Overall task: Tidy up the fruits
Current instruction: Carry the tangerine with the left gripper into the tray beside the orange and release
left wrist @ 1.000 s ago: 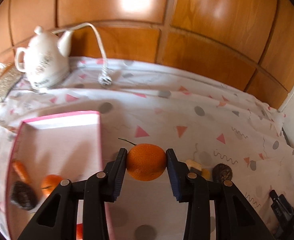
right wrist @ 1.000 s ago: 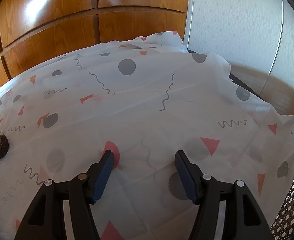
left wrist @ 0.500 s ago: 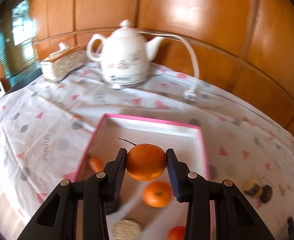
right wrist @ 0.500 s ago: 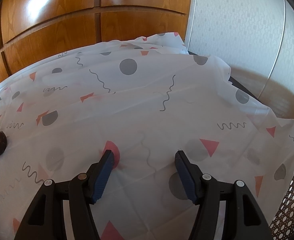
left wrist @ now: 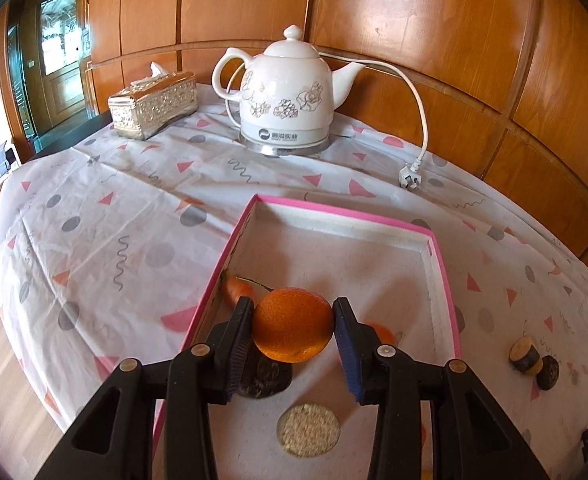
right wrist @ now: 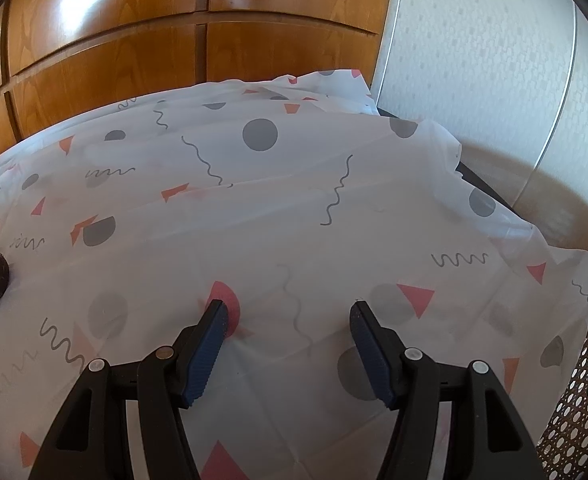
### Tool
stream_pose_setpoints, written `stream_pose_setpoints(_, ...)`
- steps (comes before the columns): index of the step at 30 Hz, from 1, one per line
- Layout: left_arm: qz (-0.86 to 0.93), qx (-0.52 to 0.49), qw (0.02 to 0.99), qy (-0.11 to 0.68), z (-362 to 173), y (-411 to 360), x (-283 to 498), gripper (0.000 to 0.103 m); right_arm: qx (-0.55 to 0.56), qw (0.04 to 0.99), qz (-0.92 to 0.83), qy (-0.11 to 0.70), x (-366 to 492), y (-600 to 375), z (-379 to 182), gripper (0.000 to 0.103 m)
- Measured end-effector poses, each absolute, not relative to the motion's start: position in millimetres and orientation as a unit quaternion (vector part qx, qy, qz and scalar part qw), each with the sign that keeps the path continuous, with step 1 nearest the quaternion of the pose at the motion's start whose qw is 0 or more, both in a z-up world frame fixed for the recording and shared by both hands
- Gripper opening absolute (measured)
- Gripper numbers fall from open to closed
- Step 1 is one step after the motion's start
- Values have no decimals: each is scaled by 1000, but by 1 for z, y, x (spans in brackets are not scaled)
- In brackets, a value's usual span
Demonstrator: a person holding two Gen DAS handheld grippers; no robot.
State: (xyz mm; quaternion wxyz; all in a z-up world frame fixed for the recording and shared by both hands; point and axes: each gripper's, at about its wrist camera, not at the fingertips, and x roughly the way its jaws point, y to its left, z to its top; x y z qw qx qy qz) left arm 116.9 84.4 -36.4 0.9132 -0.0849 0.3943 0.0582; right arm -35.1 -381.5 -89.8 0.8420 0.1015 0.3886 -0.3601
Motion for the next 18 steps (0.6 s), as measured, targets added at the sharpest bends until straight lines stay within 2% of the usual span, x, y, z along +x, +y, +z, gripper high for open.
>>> stream_pose_setpoints(11,47,-89,916,387,-33,88,86,47,97,841,-361,392,-34,-380,-89,64)
stream_pose_setpoints(18,33,-95,921,377,-27,90,60,62,96,839,-356,399,-33,-378,-87,64)
